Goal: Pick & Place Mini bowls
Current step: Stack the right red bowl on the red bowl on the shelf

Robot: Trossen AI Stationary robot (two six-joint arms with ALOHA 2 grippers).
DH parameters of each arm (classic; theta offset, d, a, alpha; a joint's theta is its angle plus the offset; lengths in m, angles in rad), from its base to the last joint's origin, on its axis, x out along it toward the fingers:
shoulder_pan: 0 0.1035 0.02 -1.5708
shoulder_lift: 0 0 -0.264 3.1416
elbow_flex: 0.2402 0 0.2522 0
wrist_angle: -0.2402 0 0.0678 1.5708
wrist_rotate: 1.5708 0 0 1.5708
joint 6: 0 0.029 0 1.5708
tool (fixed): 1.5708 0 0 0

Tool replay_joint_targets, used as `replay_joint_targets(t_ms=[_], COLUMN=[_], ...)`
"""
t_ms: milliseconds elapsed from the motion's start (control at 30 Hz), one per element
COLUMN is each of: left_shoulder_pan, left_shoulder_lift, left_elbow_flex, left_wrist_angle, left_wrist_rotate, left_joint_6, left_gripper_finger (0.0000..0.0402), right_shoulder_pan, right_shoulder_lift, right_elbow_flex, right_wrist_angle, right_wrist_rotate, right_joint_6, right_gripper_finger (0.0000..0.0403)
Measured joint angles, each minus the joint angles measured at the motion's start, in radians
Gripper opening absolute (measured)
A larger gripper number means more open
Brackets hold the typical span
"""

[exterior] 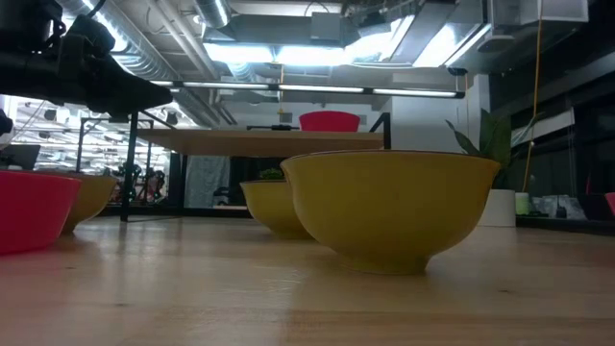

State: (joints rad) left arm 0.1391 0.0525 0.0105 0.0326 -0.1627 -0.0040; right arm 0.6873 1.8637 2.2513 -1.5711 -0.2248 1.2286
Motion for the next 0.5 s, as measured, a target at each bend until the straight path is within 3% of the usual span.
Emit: replay_joint_targets(t_ms=[300,500], left_shoulder_pan=[0.0,0.0], left_shoulder_lift=[0.0,0.0], left_elbow_flex=[0.0,0.0], left_wrist_angle=[0.0,0.0], left_wrist_rotate=[0.0,0.0], left_joint_6=[0.0,0.0], left_gripper_finger=[0.0098,0.0098], right_shoulder_pan=[0.058,0.1], right_shoulder_lift=[0.001,0.028], right_elbow_flex=[0.0,0.0], right_wrist_angle=[0.0,0.0], right_wrist_rotate=[0.135,0.192], right_joint_6=[0.111,0.06], right_gripper_finger=[0.0179,0.0214])
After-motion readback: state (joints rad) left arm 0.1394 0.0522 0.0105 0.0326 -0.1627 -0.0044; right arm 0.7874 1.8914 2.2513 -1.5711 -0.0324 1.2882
